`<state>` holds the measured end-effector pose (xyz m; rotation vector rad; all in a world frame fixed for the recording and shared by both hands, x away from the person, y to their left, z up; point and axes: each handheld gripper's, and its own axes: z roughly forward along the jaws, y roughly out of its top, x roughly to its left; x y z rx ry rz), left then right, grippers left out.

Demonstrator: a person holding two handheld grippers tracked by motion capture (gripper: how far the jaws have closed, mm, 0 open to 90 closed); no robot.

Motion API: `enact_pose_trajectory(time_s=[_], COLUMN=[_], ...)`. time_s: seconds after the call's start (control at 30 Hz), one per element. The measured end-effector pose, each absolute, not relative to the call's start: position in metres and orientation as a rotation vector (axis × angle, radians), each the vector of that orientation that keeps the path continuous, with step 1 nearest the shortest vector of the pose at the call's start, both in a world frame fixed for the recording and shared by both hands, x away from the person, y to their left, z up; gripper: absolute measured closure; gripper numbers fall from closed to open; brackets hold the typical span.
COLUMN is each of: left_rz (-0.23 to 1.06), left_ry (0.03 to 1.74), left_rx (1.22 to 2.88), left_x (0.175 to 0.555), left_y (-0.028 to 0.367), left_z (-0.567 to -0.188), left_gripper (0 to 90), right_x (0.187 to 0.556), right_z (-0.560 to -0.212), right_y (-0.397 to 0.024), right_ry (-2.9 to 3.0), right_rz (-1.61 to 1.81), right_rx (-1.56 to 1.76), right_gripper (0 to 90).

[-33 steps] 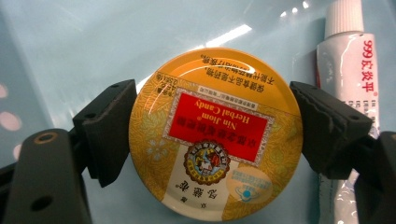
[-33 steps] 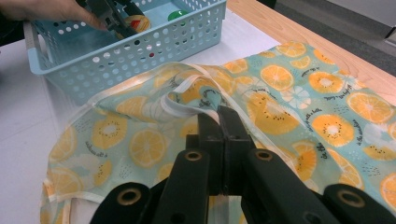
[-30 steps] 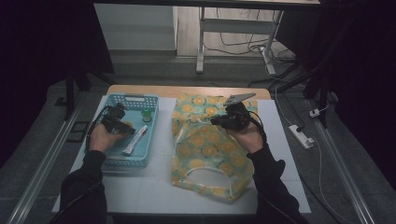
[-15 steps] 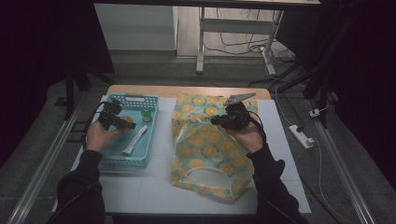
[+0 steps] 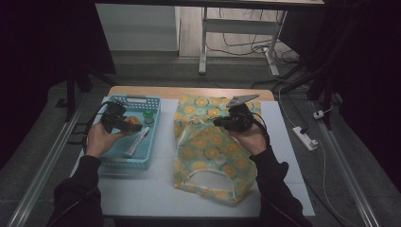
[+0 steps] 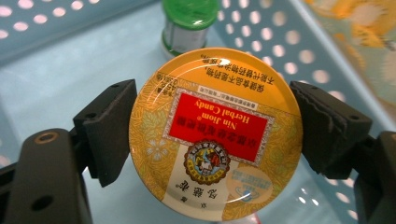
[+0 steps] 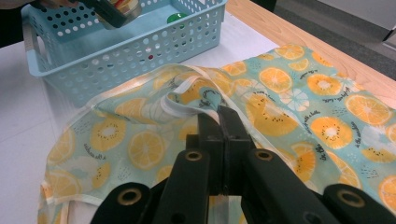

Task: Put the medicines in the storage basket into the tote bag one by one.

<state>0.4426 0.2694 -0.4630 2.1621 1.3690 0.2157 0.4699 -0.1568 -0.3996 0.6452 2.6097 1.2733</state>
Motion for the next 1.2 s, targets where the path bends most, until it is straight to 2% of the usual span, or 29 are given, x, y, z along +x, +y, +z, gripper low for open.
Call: enact_pose_trajectory(time_s=[0.7, 1.2], left_rz=[0.199, 0.146], left_ry=[1.142, 1.001], left_rx=[2.195, 2.214], left_x=[0.408, 0.385], left_y=[0.225, 0.189], left_z=[-0.438, -0.435], left_gripper=[20.1, 20.1], right_x=[0.47, 0.472], right_z=[-0.401, -0.403], right_y=[-0.156, -0.156], right_ry=[2.614, 2.614], right_rz=[1.277, 1.275], right_rx=[0.653, 0.66], right_gripper=[89.6, 89.6])
